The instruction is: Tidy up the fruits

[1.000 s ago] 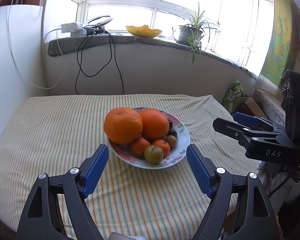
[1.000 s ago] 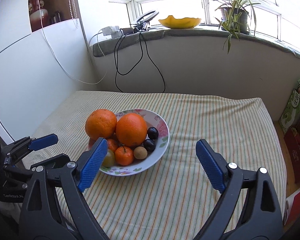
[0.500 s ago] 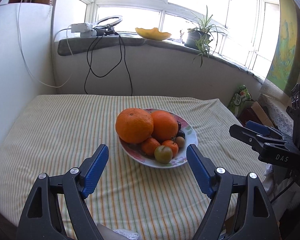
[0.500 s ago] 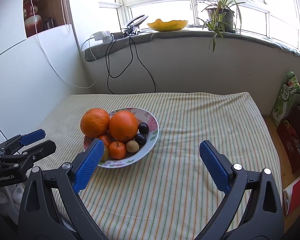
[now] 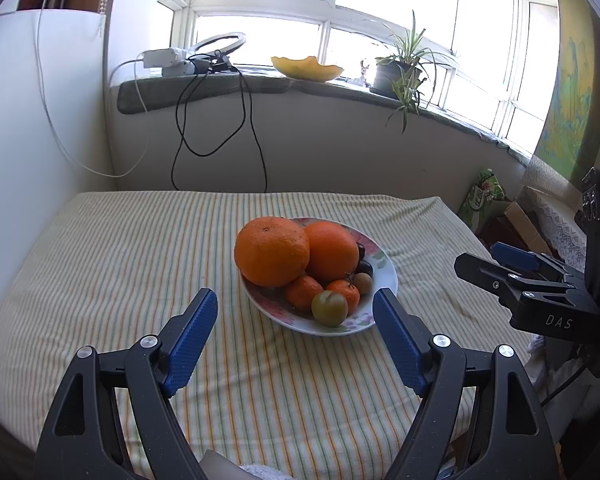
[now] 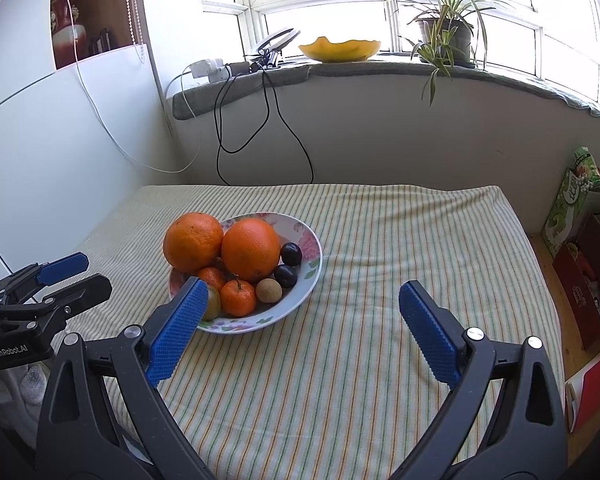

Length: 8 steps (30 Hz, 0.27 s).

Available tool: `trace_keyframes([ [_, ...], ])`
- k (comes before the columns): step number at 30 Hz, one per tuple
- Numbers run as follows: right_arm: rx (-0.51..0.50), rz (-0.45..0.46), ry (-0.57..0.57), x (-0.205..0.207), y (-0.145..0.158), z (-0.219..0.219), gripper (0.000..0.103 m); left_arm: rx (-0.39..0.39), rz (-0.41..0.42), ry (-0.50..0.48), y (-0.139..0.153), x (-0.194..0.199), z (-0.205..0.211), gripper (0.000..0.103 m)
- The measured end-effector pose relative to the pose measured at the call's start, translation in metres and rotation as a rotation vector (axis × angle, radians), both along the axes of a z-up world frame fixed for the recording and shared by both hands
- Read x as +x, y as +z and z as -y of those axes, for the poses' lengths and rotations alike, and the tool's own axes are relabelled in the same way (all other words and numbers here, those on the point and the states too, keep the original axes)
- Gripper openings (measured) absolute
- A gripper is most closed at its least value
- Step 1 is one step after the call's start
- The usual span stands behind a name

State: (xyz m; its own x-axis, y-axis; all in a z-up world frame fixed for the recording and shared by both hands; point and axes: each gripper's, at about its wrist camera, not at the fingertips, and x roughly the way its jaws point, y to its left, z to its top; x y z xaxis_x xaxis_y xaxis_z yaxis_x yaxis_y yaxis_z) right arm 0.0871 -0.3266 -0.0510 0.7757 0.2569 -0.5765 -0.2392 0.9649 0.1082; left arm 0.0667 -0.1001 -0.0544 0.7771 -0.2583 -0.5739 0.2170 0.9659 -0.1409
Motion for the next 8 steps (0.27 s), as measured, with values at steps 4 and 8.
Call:
trace_keyframes([
  [4, -0.001, -0.004, 0.0, 0.0011, -0.0018, 0.0003, 0.098, 0.0, -0.001, 0.005, -0.0005, 0.0007, -0.0003, 0.08],
  [8, -0.001, -0.007, -0.004, 0.0022, -0.003, 0.0022, 0.098, 0.004, 0.006, 0.005, -0.0002, 0.0009, -0.0005, 0.08],
])
